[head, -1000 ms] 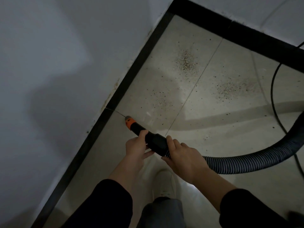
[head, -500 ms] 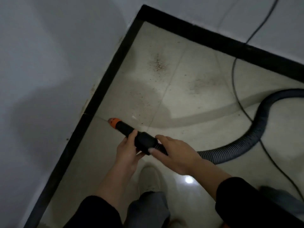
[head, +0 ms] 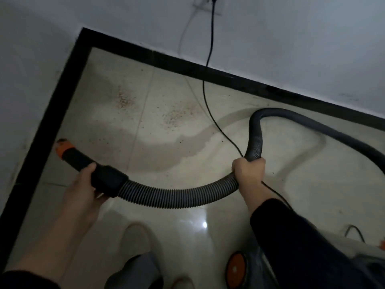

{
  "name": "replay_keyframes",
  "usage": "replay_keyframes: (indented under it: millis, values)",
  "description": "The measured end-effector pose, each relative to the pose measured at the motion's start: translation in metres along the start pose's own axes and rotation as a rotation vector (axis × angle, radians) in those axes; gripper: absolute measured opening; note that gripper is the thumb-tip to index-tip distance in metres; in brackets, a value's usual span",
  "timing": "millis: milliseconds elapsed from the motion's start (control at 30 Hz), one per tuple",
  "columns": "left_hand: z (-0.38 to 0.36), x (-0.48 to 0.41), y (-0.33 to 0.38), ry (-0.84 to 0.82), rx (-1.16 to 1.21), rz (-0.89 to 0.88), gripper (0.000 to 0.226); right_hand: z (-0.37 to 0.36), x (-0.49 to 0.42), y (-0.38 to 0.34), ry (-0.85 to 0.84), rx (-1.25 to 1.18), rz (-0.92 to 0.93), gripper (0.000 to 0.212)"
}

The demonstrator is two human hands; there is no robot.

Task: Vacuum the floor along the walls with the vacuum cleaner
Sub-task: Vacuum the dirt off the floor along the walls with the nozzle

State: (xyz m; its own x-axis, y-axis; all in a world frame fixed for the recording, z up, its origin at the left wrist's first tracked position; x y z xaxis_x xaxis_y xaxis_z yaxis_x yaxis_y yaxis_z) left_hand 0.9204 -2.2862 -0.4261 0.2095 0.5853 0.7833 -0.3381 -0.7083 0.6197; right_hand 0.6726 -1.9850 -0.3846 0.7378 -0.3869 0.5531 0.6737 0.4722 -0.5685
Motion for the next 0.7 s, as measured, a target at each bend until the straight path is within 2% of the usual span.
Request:
replay_keyframes:
  millis: [67, 200, 333, 433, 567, 633, 700]
  values:
    - [-0.003, 0.014, 0.008, -0.03, -0.026, -0.001, 0.044, 0.026, 0.027, 0.022, 0.078, -0.176, -0.061, 0.049]
    - [0.0, 0.047, 0.022, -0.099, -0.13, 0.0, 0.032, 0.077, 0.083, 0.064, 0.245, -0.314, -0.185, 0.049]
    - [0.013, 0.07, 0.031, -0.121, -0.275, 0.042, 0.038, 0.104, 0.144, 0.106, 0.379, -0.281, -0.291, 0.047]
    - [0.025, 0.082, 0.039, -0.135, -0.346, 0.082, 0.027, 0.12, 0.19, 0.133, 0.41, -0.213, -0.429, 0.05]
    - [0.044, 0.099, 0.049, -0.162, -0.455, 0.137, 0.029, 0.133, 0.238, 0.168, 0.306, -0.035, -0.568, 0.063]
    - [0.047, 0.102, 0.049, -0.16, -0.494, 0.159, 0.034, 0.125, 0.246, 0.176, 0.148, 0.202, -0.565, 0.07]
    - [0.045, 0.103, 0.047, -0.15, -0.486, 0.2, 0.032, 0.111, 0.247, 0.17, -0.059, 0.587, -0.432, 0.088]
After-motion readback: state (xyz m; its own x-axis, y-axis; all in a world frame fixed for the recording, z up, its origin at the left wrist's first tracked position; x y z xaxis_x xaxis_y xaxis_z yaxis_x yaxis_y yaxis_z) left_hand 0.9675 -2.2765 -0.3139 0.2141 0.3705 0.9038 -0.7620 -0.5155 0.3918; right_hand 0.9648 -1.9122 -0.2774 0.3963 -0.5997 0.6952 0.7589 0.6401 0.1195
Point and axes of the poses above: each hand's wrist, its own x-axis away from the middle knuckle, its own z-axis out of the back of the hand, y = z × x, the point moved 5 cm from there along -x, towards the middle knuckle, and after that the axes turned 3 degrees about -x, right-handed, at the moved point
